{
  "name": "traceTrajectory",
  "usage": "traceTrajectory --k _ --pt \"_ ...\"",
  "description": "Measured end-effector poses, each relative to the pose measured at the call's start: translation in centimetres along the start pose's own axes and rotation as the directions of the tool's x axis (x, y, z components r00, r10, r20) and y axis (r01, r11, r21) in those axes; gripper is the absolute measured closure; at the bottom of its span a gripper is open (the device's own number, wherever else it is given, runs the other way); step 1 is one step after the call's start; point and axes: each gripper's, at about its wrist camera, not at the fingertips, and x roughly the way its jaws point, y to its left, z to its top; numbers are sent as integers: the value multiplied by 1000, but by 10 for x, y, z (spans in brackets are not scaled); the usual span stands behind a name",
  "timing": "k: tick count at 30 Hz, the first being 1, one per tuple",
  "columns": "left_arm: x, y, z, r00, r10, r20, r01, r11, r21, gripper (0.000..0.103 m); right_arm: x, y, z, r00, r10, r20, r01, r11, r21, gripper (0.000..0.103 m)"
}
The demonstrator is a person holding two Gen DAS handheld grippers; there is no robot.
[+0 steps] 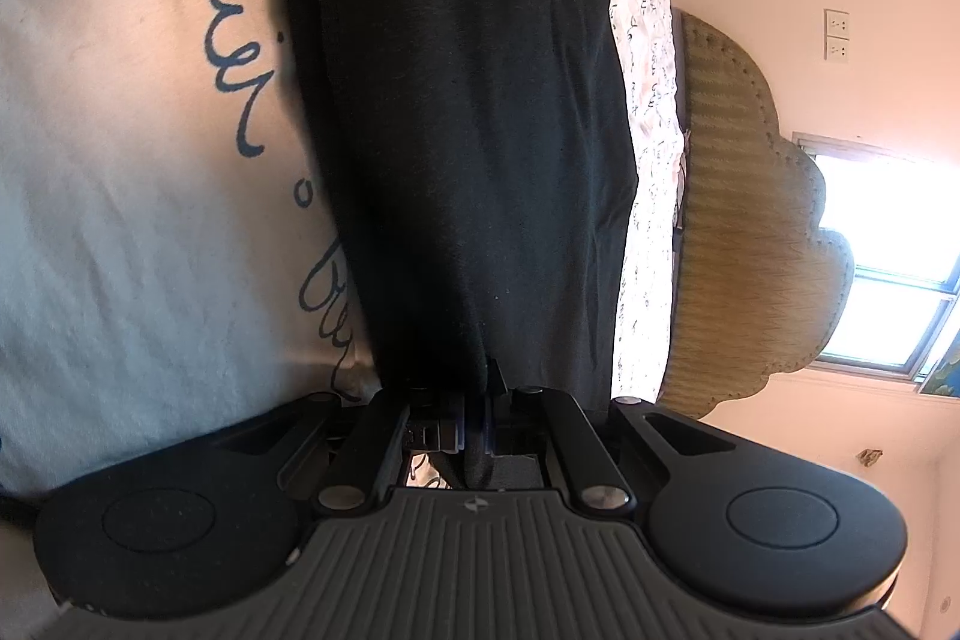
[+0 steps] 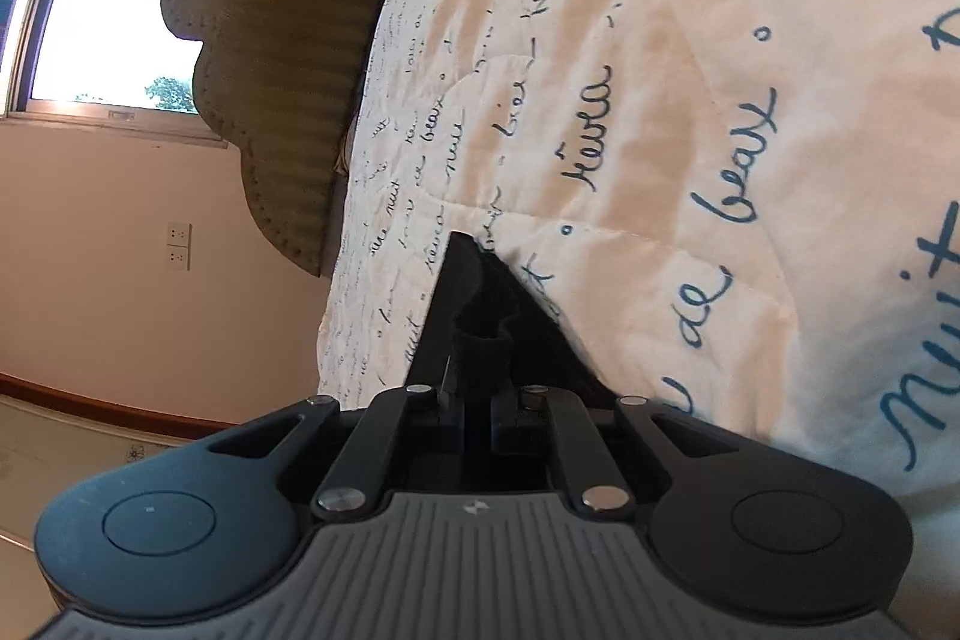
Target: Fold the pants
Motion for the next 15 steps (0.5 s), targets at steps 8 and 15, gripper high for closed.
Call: traceTrajectory --k 8,15 --pt "-4 3 2 1000 -11 6 11 1000 7 87 -5 -9 3 998 -59 -12 59 998 -21 96" --pt "-3 -6 1 1000 12 18 -13 999 52 87 1 -17 -9 999 -50 0 50 997 -55 96"
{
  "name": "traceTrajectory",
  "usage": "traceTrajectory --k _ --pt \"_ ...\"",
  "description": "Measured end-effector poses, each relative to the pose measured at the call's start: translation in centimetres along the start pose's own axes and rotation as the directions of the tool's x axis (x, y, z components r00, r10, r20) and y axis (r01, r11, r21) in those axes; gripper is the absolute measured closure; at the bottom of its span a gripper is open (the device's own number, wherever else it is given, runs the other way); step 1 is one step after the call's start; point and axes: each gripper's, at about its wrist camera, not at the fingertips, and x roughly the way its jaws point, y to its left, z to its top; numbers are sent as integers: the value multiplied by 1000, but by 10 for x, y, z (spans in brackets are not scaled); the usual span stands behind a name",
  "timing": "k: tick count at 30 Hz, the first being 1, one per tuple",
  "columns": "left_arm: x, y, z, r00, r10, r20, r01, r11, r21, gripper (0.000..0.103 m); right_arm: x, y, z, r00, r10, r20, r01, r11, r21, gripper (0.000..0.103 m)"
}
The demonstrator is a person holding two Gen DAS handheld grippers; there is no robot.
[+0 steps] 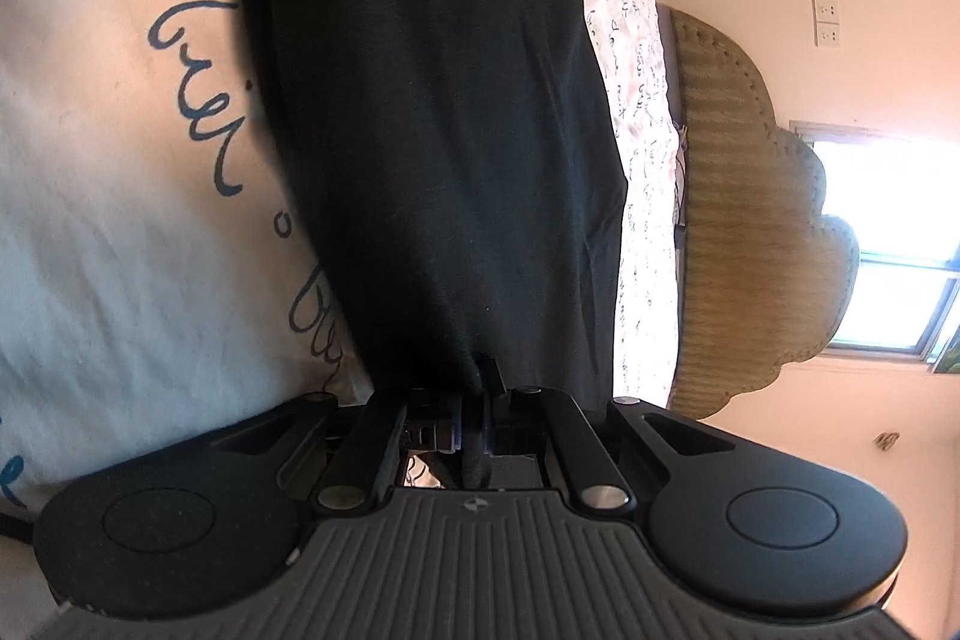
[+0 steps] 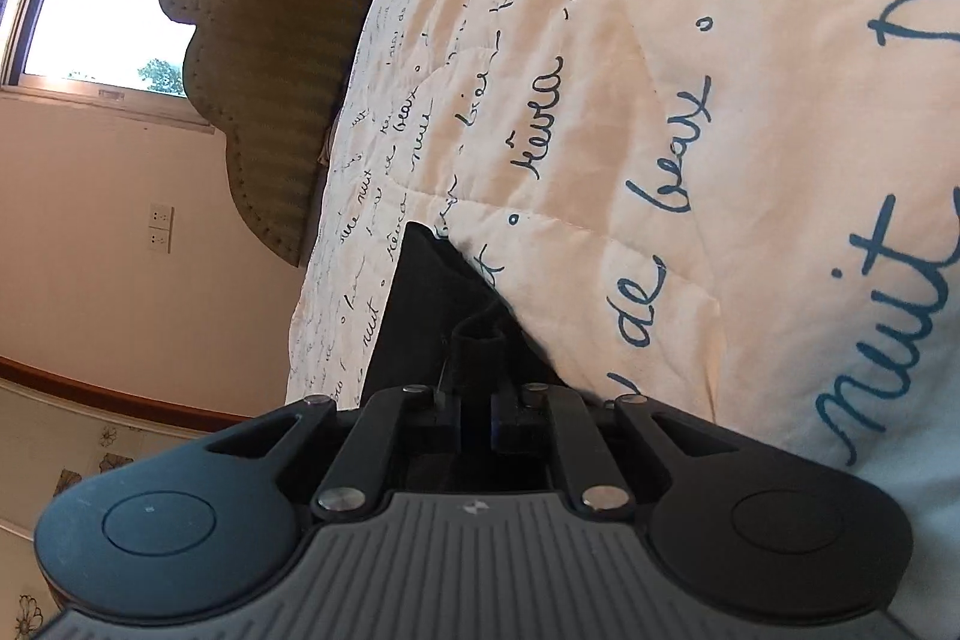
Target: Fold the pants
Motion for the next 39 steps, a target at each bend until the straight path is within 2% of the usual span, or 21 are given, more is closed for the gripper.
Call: traceTrajectory --k 3,4,6,9,11,12,14,15,16,20,22,23,24,25,26,28,29,30,32,34,39 --pt "-1 3 -3 1000 -6 17 6 1000 0 87 -1 -6 -1 999 42 7 -42 999 8 96" --pt "-3 1 -5 1000 1 28 -1 1000 8 98 -3 -10 -2 999 49 8 -49 999 4 96" --pt "-12 -10 -11 997 28 74 -32 998 60 99 -2 -8 -1 999 48 3 -48 999 7 96" --pt "-28 -29 -17 993 19 114 -37 987 156 98 -2 -9 1 999 46 -5 -46 999 14 96" --pt "-28 -27 -14 989 59 135 -84 978 190 96 -2 -10 0 999 48 -5 -48 999 4 96" --pt "-21 -15 -10 988 102 114 -119 981 154 94 -3 -10 0 999 48 -3 -48 999 -6 96" --pt "-16 2 -7 993 72 99 -82 992 101 91 -2 -9 -2 999 43 3 -43 999 -19 96" --pt "-18 -1 -7 993 68 97 -80 990 118 90 -1 -8 -2 999 42 3 -42 999 -20 96" --pt "-18 -3 -8 994 55 91 -67 989 133 84 -1 -6 -2 999 40 2 -40 999 -22 96" --pt "-31 -4 -6 998 14 69 -25 987 157 84 -5 -1 -3 1000 30 3 -30 999 -20 94" --pt "-52 -5 -7 993 14 119 -36 982 187 71 -15 3 -3 1000 10 29 -10 1000 -8 89" --pt "-66 -5 -6 989 6 147 -36 978 203 68 -25 5 -4 997 -8 79 9 1000 -9 84" --pt "-79 -3 -5 985 1 172 -37 978 207 60 -37 7 -5 988 -32 150 34 999 -12 80" --pt "-94 0 -4 978 4 211 -48 978 203 51 -49 9 -6 974 -55 221 59 998 -13 67" --pt "-111 3 -2 964 10 265 -62 980 189 47 -60 12 -7 956 -61 288 68 998 -12 50" --pt "-138 14 6 917 35 397 -87 990 114 42 -73 20 -14 932 -30 362 44 999 -30 39" --pt "-150 22 11 890 50 454 -88 994 62 42 -74 27 -18 931 10 364 12 998 -60 39" --pt "-157 30 17 872 62 486 -75 997 7 42 -71 35 -23 936 40 350 -10 996 -88 39" --pt "-162 41 29 869 43 493 -19 998 -53 42 -55 53 -35 953 76 292 -33 988 -151 38" --pt "-160 43 36 871 42 490 -4 997 -77 42 -28 71 -48 975 87 206 -40 974 -221 38" --pt "-150 38 43 863 49 503 -14 997 -74 44 27 73 -69 993 20 120 13 964 -264 38"
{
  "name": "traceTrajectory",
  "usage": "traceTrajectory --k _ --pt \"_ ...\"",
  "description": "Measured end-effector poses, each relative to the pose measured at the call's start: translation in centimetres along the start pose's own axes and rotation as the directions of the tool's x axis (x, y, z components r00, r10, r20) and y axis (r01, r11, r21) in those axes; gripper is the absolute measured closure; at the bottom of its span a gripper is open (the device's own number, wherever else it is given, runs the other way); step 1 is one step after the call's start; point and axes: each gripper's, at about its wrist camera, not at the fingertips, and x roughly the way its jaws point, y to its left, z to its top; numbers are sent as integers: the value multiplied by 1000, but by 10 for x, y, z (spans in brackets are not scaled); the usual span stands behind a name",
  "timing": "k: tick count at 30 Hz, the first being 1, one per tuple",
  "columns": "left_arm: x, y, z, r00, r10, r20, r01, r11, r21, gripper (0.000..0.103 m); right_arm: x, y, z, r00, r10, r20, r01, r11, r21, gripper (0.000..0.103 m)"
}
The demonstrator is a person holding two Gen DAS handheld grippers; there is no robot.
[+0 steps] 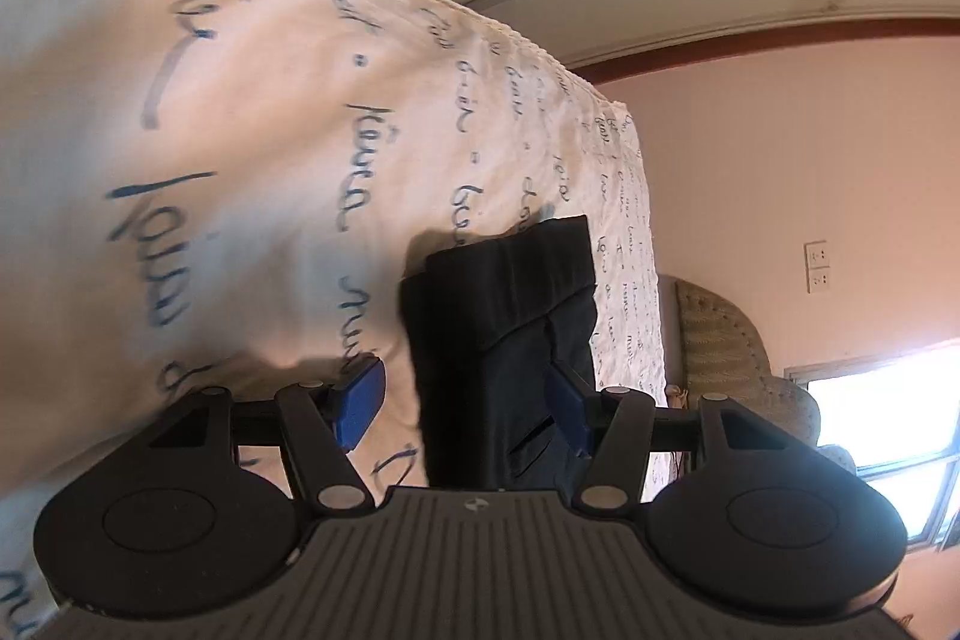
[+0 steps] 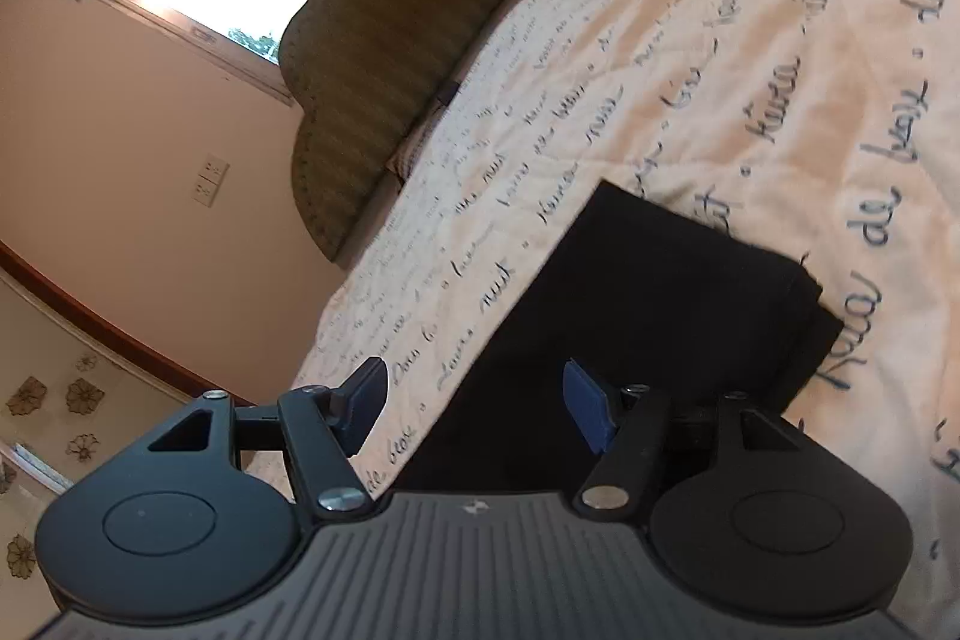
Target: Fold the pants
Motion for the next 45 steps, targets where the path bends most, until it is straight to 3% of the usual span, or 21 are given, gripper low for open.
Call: traceTrajectory --k 2,4,7,11,15,17,18,21,24,26,29,31,34,36,39,42,45 --pt "5 -3 0 1000 19 7 -20 1000 24 59 9 -9 -6 1000 -17 -8 17 1000 -7 40" --pt "18 -9 3 998 64 19 -65 995 81 81 6 -14 -13 1000 19 22 -18 998 -62 40" --pt "21 -20 -3 992 95 79 -109 974 197 86 6 -8 -21 1000 14 23 -11 989 -149 40" --pt "0 -42 -9 987 68 144 -109 948 298 87 7 -6 -19 1000 8 21 -5 987 -161 40" --pt "20 -18 -9 982 151 112 -178 939 295 83 8 -5 -23 1000 9 28 -4 985 -173 40" --pt "21 -18 -12 983 126 135 -164 933 319 81 7 -6 -23 1000 13 29 -7 985 -173 40" --pt "18 -20 -15 983 118 139 -158 929 333 73 7 -6 -23 1000 14 28 -9 985 -173 40" --pt "8 -25 -20 986 99 135 -141 925 352 69 6 -9 -23 999 28 30 -22 987 -160 40" --pt "-15 -41 -28 971 103 216 -184 897 401 68 -5 -11 -16 1000 20 7 -20 995 -96 40" --pt "-39 -60 -42 956 62 286 -202 847 491 64 -23 -16 -11 999 29 26 -28 999 -37 39" --pt "-60 -95 -82 942 -32 333 -203 736 646 52 -54 -27 -2 995 63 83 -65 998 14 32" --pt "-53 -119 -116 958 -88 275 -150 659 737 44 -61 -28 6 992 84 90 -87 996 33 29" --pt "-24 -149 -179 987 -125 96 -12 548 836 42 -53 -21 21 987 148 64 -151 987 48 26" --pt "5 -163 -224 996 -87 -34 73 500 863 42 -40 -14 31 986 158 44 -160 986 48 25" --pt "42 -176 -287 983 -17 -180 172 402 899 42 -7 -6 42 989 136 -61 -133 990 46 24" --pt "71 -180 -332 974 60 -218 192 291 937 41 23 -4 44 978 108 -177 -102 994 44 24" --pt "95 -175 -354 969 153 -195 160 216 963 39 42 -4 39 968 31 -248 -37 999 -20 26"
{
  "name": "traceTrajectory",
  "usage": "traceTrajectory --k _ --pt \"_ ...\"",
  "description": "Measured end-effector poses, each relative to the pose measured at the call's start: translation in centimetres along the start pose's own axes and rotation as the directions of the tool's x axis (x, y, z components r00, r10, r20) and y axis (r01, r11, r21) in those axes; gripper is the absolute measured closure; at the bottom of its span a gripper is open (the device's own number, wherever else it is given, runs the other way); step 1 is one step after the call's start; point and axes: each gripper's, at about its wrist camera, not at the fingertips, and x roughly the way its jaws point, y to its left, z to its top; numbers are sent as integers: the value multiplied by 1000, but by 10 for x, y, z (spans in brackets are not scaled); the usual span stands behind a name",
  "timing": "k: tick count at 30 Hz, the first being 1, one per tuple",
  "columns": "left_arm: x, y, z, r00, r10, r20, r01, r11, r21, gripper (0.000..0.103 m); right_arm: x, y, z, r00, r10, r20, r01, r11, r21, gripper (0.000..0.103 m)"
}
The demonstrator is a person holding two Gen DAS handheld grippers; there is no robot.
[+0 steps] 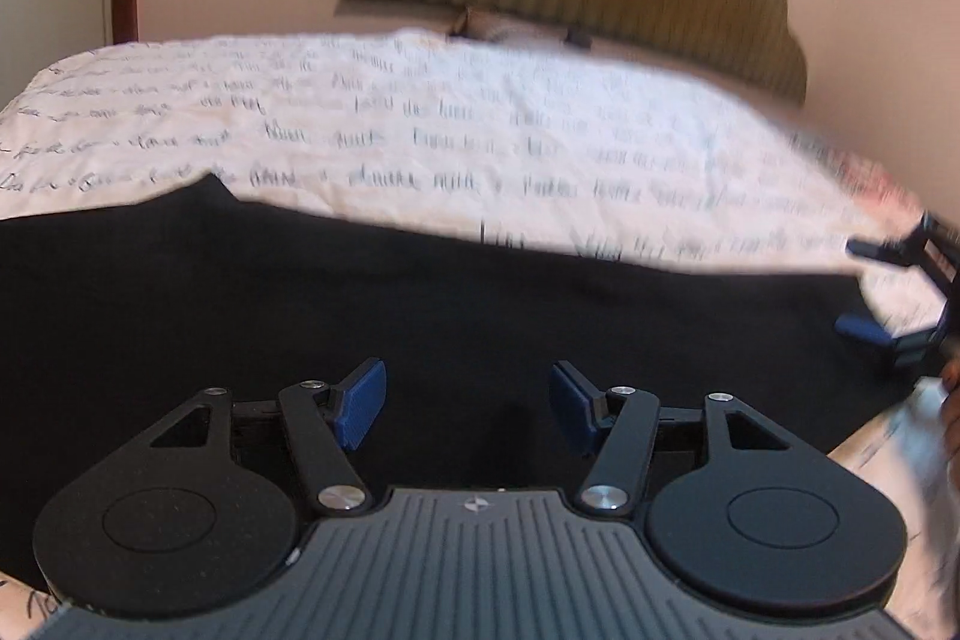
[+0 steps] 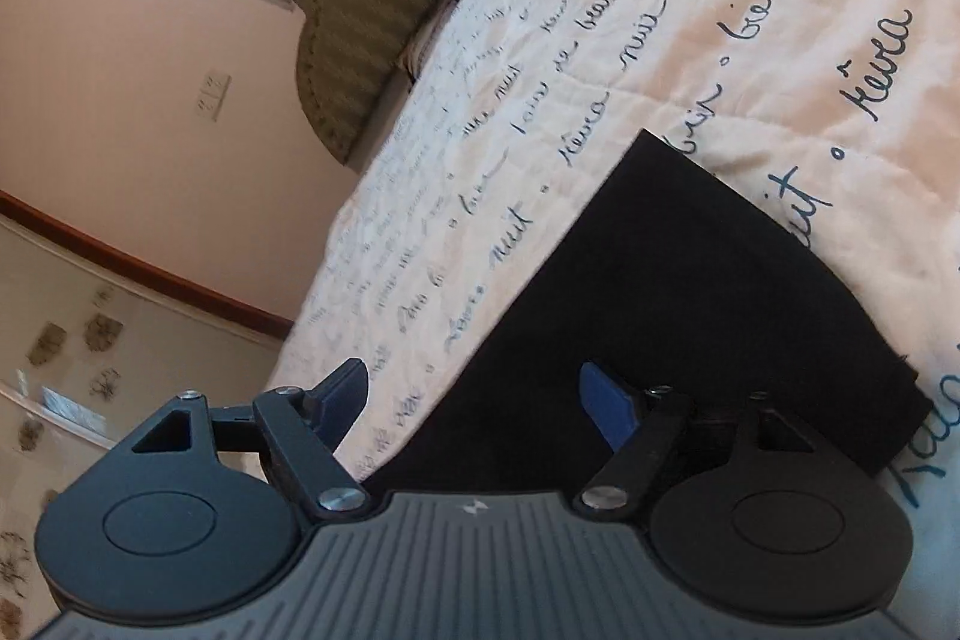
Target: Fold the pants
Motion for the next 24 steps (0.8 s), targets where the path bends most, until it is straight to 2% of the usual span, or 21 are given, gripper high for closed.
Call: traceTrajectory --k 1,3,4,5,6,7,9,10,11,13,14,16,18,20,22,23,24 --pt "16 8 -5 999 21 -43 -21 1000 5 39 2 -1 0 1000 -8 4 8 1000 -30 28" --pt "20 13 -18 1000 15 -2 -15 999 33 37 -2 -10 3 999 -17 33 18 999 -47 46" --pt "23 16 -18 1000 14 6 -14 998 53 37 -4 -21 6 999 -23 39 24 1000 -10 65" --pt "22 17 -18 1000 12 4 -12 998 58 36 -6 -33 10 999 -17 36 15 999 44 76" --pt "20 17 -15 1000 9 -5 -9 999 50 37 -7 -41 13 1000 -1 31 -2 996 84 77" --pt "14 17 -13 1000 7 -16 -7 999 34 38 -10 -44 14 1000 19 23 -21 994 104 76" --pt "-1 24 -2 1000 13 3 -13 1000 5 37 -17 -30 14 1000 -11 18 10 997 71 73" --pt "-5 25 6 999 22 45 -22 1000 8 36 -22 -20 12 999 -25 29 24 999 31 64" --pt "-12 33 14 995 38 87 -39 999 14 32 -27 -10 10 999 -12 40 12 1000 -12 47" --pt "-13 55 32 988 97 122 -97 995 -7 10 -29 9 5 999 32 42 -29 998 -63 26" --pt "-8 70 42 985 133 113 -129 991 -42 7 -26 18 4 998 47 30 -45 995 -85 25" --pt "11 105 61 985 172 36 -165 977 -136 10 -13 35 0 999 30 -13 -32 991 -127 25" --pt "33 137 76 989 145 -30 -148 961 -232 13 2 48 -7 999 -15 -45 6 983 -184 25" --pt "51 153 85 988 144 -56 -154 957 -246 21 14 52 -17 995 -77 -64 60 969 -240 25" --pt "63 158 89 987 156 -39 -161 962 -221 23 24 50 -26 989 -126 -79 100 957 -274 27" --pt "70 162 88 986 160 -43 -166 962 -215 24 26 47 -29 989 -125 -78 98 953 -285 27" --pt "79 165 85 983 174 -62 -183 960 -212 35 23 41 -32 993 -99 -65 76 954 -291 27"
